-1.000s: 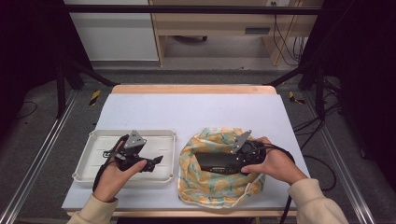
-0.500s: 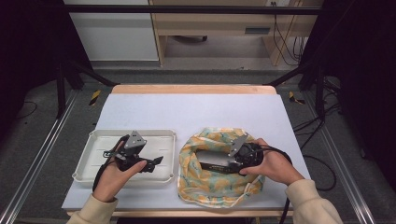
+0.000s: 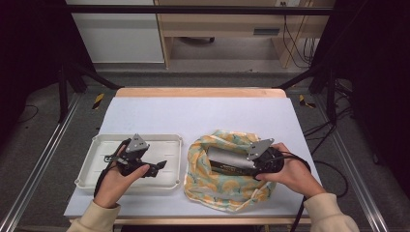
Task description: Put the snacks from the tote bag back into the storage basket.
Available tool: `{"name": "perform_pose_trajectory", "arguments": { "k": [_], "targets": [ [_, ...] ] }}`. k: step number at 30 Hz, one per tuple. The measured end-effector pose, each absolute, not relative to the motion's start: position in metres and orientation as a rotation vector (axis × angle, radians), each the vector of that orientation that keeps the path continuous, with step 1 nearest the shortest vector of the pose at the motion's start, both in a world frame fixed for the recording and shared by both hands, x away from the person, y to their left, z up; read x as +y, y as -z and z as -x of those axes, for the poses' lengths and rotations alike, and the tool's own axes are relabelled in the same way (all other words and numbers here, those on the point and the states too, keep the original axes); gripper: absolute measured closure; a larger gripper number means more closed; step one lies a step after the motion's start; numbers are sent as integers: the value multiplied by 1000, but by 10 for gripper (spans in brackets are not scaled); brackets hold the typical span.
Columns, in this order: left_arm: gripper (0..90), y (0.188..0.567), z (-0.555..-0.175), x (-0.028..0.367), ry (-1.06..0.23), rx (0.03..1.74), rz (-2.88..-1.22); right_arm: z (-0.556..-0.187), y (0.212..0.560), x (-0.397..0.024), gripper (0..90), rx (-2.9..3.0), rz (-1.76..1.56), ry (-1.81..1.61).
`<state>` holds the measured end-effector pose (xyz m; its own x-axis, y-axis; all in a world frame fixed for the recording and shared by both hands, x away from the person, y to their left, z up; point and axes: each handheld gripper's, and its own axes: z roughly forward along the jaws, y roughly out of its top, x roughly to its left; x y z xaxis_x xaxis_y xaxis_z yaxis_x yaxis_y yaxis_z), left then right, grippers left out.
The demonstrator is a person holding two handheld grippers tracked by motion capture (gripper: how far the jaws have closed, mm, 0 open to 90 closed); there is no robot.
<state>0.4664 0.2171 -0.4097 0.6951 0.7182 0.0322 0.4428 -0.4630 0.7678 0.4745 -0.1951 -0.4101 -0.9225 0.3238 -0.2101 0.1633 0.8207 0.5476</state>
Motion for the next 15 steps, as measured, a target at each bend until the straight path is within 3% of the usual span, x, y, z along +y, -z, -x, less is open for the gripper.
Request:
{"name": "perform_pose_trajectory", "arguments": {
  "k": [15],
  "targets": [
    [117, 410, -466, 216, -451, 875, -2143, -477, 392, -212, 428, 2650, -458, -900]
  ]
}}
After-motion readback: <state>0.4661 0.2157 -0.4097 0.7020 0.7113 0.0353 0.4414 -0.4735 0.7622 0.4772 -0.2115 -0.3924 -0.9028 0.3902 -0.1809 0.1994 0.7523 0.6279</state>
